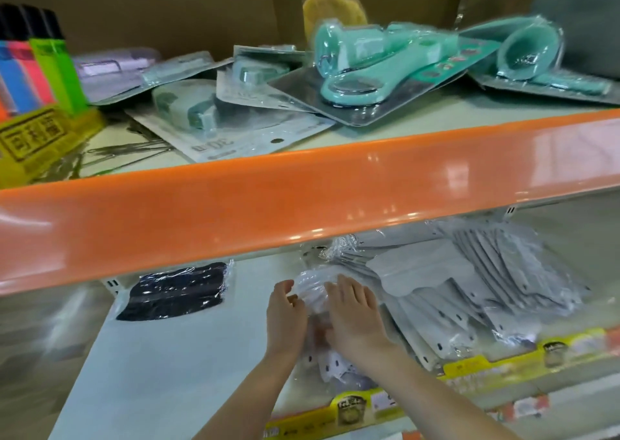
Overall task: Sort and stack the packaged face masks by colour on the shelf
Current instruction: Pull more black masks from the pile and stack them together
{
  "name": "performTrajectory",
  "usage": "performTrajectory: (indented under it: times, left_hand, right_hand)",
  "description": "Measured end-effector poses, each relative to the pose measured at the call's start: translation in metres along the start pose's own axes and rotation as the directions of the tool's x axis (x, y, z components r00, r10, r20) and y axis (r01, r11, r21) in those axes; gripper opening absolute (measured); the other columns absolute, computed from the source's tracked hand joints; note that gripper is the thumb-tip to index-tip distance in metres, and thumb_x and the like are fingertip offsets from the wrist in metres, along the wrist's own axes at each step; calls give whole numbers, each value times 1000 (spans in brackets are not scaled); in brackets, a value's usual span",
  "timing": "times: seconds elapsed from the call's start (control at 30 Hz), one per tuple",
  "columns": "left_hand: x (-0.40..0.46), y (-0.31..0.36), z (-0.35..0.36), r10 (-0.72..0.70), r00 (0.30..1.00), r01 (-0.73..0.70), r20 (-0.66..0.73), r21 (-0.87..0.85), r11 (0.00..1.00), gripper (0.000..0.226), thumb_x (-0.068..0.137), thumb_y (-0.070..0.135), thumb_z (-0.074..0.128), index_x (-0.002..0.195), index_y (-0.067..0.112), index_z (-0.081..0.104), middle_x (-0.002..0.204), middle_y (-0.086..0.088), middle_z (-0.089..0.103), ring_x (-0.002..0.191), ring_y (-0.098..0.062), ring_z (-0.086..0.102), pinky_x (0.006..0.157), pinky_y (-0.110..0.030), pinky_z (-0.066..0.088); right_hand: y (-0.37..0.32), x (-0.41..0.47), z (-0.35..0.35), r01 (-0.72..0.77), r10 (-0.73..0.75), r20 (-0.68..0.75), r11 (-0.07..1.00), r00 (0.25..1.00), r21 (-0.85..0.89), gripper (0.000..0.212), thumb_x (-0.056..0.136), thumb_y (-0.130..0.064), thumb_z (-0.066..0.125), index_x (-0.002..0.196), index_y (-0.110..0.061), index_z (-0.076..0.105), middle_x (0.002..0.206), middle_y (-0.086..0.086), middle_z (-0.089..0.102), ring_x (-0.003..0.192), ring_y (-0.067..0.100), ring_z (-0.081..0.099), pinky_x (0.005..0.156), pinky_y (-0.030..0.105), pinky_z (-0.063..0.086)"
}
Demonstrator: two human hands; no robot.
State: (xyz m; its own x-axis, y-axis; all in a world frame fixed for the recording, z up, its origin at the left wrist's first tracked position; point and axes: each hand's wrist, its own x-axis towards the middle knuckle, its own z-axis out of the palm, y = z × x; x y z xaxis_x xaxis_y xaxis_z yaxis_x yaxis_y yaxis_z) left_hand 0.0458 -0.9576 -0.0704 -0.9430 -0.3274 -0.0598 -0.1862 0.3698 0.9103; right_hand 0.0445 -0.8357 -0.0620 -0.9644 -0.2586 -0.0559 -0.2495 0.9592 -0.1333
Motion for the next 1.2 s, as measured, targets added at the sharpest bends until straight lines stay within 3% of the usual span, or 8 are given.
performTrajectory:
  times: [0.23, 0.37, 0.5, 0.6, 0.8, 0.93, 1.07, 1.2]
  left_hand:
    - [-15, 6, 11, -6, 999, 8, -41, 49, 999, 28, 92, -2, 40, 113, 15, 47, 103, 7, 54, 97, -15, 52, 66, -15, 34]
    - [-22, 3, 9, -28, 993, 26, -117, -12, 1000, 41, 95, -3, 38, 133, 11, 43, 123, -5, 59, 103, -18, 55, 79, -23, 38]
    - [-33, 17, 7, 155, 969, -160, -190, -11, 987, 26, 103, 19, 34, 126, 26, 44, 110, 2, 64, 68, 7, 55, 61, -11, 38]
    - [-38, 22, 9, 272, 939, -261, -211, 77, 962, 27, 103, 30, 27, 128, 31, 36, 104, 11, 65, 60, 16, 51, 62, -1, 38]
    - [-43, 0, 20, 168, 977, -207, 131, 386, 899, 32, 97, 18, 47, 129, 20, 50, 127, 2, 52, 116, -14, 49, 93, -22, 35]
    - [-56, 7, 28, 174, 982, -187, 79, 204, 961, 31, 94, 3, 46, 120, 19, 52, 112, 9, 50, 103, -5, 49, 82, -9, 33]
    - [-55, 12, 35, 37, 999, -36, -32, 11, 999, 16, 95, 2, 42, 95, 15, 52, 88, 1, 57, 82, -13, 54, 62, -6, 38]
    - [-51, 21, 38, -4, 1000, 1, -29, -99, 995, 15, 91, 2, 46, 101, 8, 56, 90, -3, 62, 86, -15, 59, 65, -14, 41]
  right_hand:
    - [18, 8, -1, 30, -18, -187, 998, 982, 59, 39, 93, -35, 49, 127, -16, 43, 129, 1, 49, 122, 22, 43, 94, 35, 35]
    - [27, 15, -4, 66, -46, -180, 992, 983, 105, 27, 91, -16, 51, 117, -17, 52, 125, 1, 54, 119, 21, 47, 89, 32, 37]
    - [40, 16, -4, 77, 15, -218, 910, 976, 406, 31, 90, -13, 46, 115, -22, 63, 115, -3, 65, 105, 20, 59, 83, 33, 47]
    - [45, 12, -16, 53, 111, -187, 712, 976, 701, 21, 93, -9, 45, 82, -17, 61, 73, -3, 59, 67, 13, 54, 58, 27, 37]
    - [59, 7, -23, 58, 176, -175, 522, 969, 851, 38, 91, -2, 42, 60, -20, 32, 49, -9, 28, 45, 6, 24, 49, 26, 17]
    - [57, -8, -23, 41, 31, -94, 739, 995, 672, 23, 99, -12, 39, 96, -22, 59, 88, -5, 62, 84, 19, 60, 62, 26, 33]
    - [56, -23, -4, 143, -100, -120, 885, 988, 442, 30, 100, -33, 41, 127, -23, 49, 130, -4, 53, 123, 15, 47, 94, 27, 37]
    - [55, -32, 4, 150, -120, -142, 963, 983, 224, 49, 96, -44, 39, 131, -11, 51, 141, 8, 49, 130, 26, 46, 98, 38, 47]
